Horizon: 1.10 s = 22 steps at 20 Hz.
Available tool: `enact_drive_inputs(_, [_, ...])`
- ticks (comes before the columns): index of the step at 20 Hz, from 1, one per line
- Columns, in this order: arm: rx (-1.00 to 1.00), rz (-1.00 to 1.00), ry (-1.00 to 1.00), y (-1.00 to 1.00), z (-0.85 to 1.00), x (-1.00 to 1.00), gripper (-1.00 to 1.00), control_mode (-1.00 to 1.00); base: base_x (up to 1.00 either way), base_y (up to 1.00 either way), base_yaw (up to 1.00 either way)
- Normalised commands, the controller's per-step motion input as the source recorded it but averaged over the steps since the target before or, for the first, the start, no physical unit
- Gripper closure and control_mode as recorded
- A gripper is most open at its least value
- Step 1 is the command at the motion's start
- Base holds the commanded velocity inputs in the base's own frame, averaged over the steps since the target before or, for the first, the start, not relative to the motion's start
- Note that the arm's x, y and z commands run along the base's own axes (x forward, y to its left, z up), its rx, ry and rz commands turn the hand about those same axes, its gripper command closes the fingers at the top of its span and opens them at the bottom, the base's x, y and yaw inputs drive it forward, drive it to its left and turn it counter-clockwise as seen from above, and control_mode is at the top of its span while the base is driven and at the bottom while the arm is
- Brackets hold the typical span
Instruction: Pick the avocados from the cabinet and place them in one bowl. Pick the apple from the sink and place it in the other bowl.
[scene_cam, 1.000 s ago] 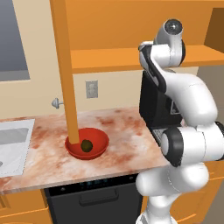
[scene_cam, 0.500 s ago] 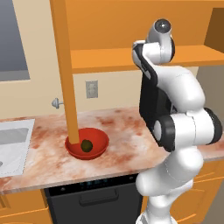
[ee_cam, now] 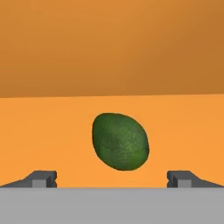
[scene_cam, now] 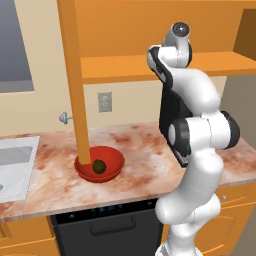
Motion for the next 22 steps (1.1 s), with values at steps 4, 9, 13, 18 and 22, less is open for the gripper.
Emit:
enact_drive_inputs(4, [0.0, 0.03, 0.0, -0.27, -0.02, 0.29, -1.0, -1.0, 0.0, 0.0, 0.0])
enact_drive_inputs(9, [0.01, 0.02, 0.01, -0.15, -0.12, 0.38, -1.0, -1.0, 0.0, 0.0, 0.0])
enact_drive_inputs(13, [0.03, 0.03, 0.0, 0.01, -0.2, 0.3, -1.0, -1.0, 0.0, 0.0, 0.0])
enact_drive_inputs(18, [0.02, 0.01, 0.01, 0.12, -0.16, 0.19, 1.0, -1.0, 0.0, 0.0, 0.0])
enact_drive_inputs(22, [0.03, 0.0, 0.02, 0.16, -0.23, 0.08, 1.0, -1.0, 0.0, 0.0, 0.0])
